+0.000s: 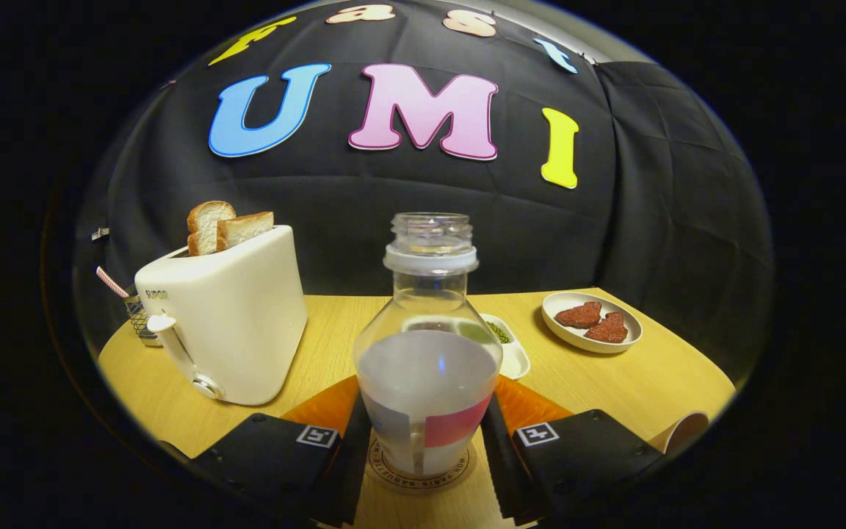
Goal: Take the bottle from table, then pour the juice into the cup, finally place the bottle on the coaster
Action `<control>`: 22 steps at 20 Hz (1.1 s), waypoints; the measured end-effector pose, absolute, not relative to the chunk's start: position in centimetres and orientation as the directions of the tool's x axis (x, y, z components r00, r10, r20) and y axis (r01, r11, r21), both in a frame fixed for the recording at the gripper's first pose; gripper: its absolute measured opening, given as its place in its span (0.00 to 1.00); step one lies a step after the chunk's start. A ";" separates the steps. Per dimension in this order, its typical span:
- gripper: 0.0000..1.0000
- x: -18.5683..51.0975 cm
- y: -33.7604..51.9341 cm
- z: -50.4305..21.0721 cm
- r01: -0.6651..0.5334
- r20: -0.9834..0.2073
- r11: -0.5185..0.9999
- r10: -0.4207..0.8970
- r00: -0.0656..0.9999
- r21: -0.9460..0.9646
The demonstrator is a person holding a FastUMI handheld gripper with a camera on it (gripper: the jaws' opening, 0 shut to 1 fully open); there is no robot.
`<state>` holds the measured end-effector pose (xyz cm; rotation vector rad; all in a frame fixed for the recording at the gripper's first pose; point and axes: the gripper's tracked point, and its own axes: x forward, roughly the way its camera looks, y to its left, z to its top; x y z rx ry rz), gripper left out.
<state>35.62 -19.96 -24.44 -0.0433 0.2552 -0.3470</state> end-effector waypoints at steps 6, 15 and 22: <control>0.87 34.6 -20.1 -23.4 0.346 -0.228 0.934 -0.358 0.906 -0.091; 0.98 26.8 -16.8 -19.8 0.345 -0.195 0.936 -0.352 0.916 -0.070; 0.97 17.6 -11.9 -10.8 0.293 -0.063 0.956 -0.294 0.954 -0.028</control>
